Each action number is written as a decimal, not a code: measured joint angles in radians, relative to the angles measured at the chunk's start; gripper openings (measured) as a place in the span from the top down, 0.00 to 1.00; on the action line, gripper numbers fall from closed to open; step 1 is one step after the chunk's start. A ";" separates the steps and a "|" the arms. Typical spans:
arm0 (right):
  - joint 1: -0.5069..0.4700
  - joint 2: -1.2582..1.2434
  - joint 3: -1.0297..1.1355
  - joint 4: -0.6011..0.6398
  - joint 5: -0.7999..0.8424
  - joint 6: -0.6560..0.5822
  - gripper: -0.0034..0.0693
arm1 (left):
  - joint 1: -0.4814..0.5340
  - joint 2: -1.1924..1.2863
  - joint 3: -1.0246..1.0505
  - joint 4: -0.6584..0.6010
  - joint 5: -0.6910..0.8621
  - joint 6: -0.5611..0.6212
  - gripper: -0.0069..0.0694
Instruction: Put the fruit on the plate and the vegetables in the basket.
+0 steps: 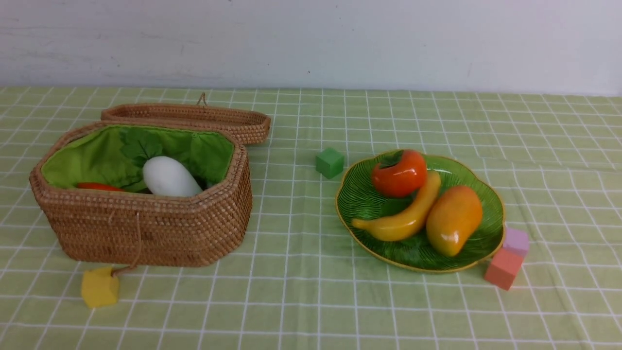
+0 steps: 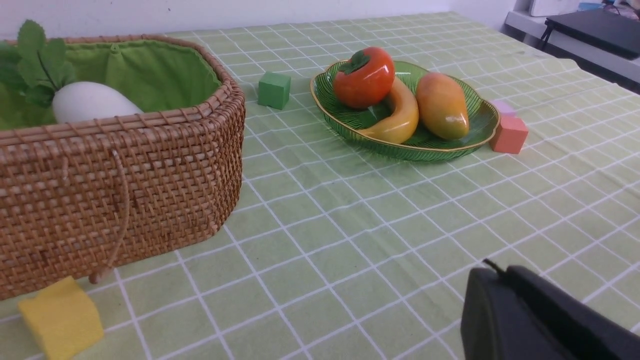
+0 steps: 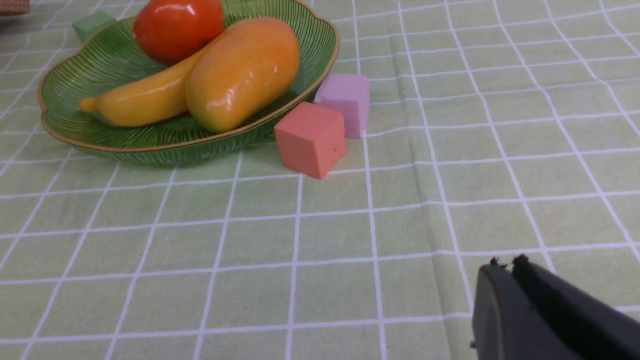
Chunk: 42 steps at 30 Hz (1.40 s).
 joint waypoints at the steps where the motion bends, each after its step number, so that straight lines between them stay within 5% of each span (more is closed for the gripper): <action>1: 0.000 0.000 0.000 0.000 0.000 0.000 0.90 | 0.000 0.000 0.000 0.000 0.000 0.000 0.91; 11: 0.000 0.000 0.000 0.000 0.000 0.000 0.89 | 0.090 0.000 0.020 0.007 -0.029 -0.007 0.90; 15: 0.000 0.000 0.000 0.000 0.000 0.001 0.89 | 0.372 0.000 0.108 -0.013 -0.163 -0.035 0.93; 20: 0.000 0.000 0.000 0.000 0.000 0.001 0.88 | 0.535 0.000 0.249 -0.025 -0.212 -0.041 0.93; 42: 0.000 -0.001 0.000 0.000 -0.002 0.001 0.84 | 0.543 0.000 0.279 -0.047 -0.135 -0.082 0.93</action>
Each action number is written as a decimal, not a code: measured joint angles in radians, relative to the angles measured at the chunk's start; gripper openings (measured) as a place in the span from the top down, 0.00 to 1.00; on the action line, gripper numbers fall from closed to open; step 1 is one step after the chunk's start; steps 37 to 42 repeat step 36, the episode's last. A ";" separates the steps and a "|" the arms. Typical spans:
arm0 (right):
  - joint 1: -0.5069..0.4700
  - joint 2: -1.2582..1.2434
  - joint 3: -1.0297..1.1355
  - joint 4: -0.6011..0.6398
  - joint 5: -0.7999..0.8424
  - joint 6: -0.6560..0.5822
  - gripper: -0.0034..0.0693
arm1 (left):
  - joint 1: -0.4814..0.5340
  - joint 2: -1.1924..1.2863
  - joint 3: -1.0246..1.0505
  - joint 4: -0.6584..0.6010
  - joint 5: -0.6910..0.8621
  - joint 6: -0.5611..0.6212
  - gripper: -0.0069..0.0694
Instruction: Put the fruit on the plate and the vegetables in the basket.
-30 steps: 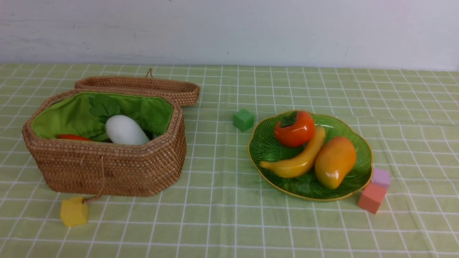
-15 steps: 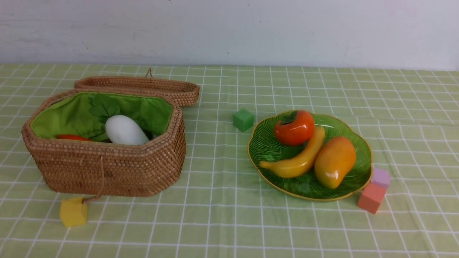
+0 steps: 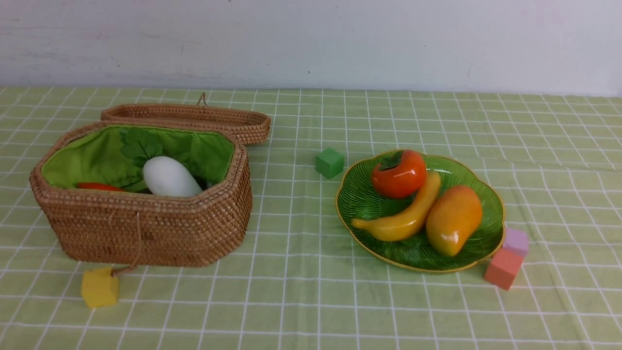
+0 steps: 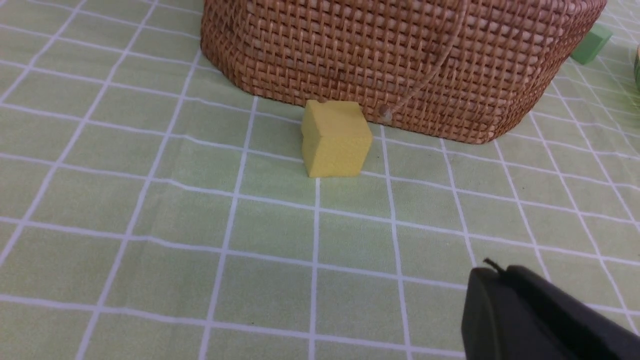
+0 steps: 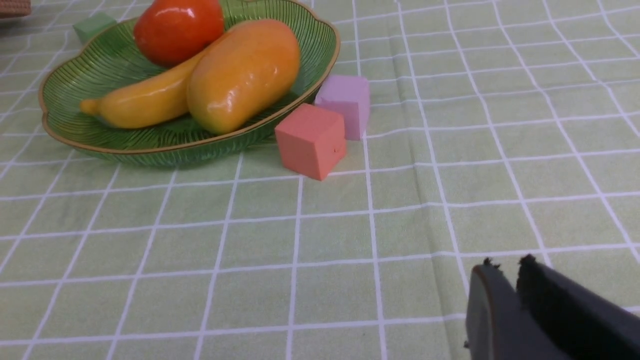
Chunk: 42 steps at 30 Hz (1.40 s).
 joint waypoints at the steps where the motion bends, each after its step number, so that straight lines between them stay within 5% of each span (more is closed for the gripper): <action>1: 0.000 0.000 0.000 0.000 0.000 0.000 0.84 | 0.000 0.000 0.000 0.000 0.000 0.000 0.93; 42: 0.000 0.000 0.000 0.000 0.000 0.000 0.78 | 0.000 0.000 0.000 -0.001 -0.001 0.000 0.92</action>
